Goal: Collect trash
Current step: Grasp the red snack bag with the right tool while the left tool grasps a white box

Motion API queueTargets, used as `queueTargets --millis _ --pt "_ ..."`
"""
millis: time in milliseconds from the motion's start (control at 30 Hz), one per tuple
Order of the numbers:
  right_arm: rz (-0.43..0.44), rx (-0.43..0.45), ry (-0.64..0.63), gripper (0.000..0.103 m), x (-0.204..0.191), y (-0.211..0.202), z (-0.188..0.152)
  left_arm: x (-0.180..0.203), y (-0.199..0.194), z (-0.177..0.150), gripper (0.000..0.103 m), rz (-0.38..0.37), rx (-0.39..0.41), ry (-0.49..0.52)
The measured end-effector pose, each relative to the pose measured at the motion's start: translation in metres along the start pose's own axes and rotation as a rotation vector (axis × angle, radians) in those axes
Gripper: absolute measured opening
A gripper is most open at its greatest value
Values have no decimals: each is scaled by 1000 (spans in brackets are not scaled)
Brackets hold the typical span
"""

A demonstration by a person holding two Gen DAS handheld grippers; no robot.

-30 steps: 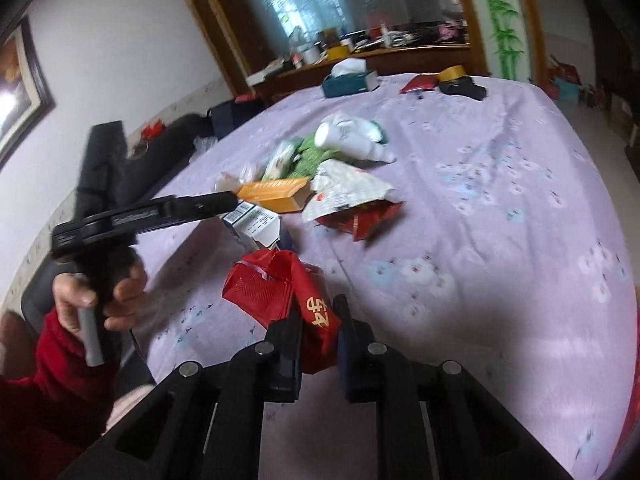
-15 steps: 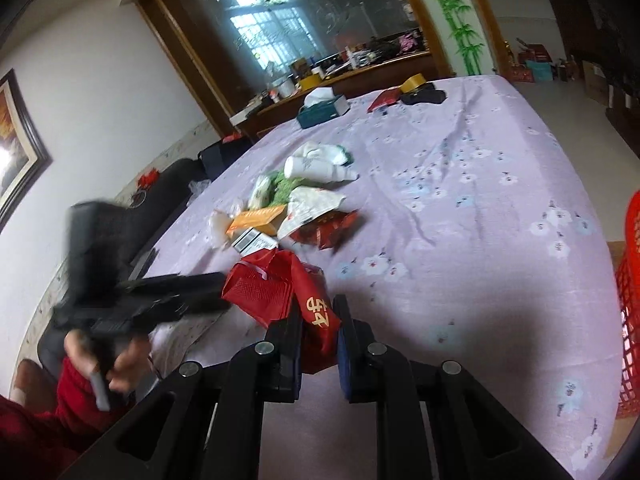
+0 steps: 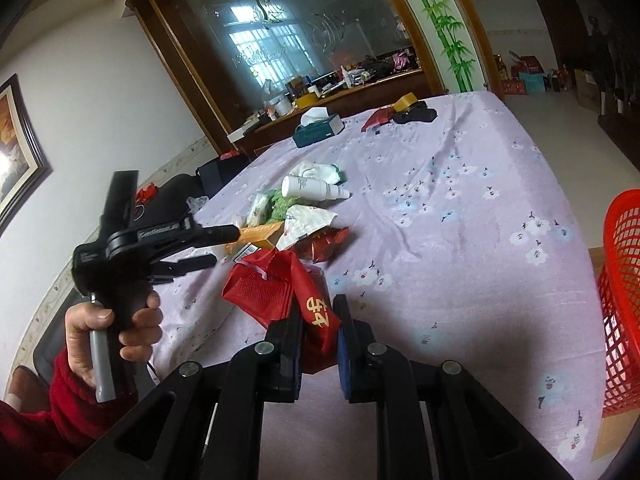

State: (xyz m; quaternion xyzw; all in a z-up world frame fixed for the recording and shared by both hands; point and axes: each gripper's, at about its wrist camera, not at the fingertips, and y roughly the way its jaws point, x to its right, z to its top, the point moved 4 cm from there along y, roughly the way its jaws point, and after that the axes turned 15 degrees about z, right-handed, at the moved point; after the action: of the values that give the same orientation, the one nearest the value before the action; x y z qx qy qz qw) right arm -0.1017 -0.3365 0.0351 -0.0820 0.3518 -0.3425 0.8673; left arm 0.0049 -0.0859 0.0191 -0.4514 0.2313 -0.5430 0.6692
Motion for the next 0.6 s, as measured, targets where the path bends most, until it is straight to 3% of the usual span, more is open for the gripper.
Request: queueTargets --millis 133,333,467,600 --pt "5 13 -4 15 1 -6 -1 14 18 -2 75 11 -40 -6" --pt "4 31 6 15 4 -21 -6 26 35 -8 75 77 -49 76" --pt "-17 37 -11 15 1 -26 -8 23 22 -15 57 60 1 166" --pt "-12 43 -10 15 0 -29 -10 13 14 -24 56 42 2 244"
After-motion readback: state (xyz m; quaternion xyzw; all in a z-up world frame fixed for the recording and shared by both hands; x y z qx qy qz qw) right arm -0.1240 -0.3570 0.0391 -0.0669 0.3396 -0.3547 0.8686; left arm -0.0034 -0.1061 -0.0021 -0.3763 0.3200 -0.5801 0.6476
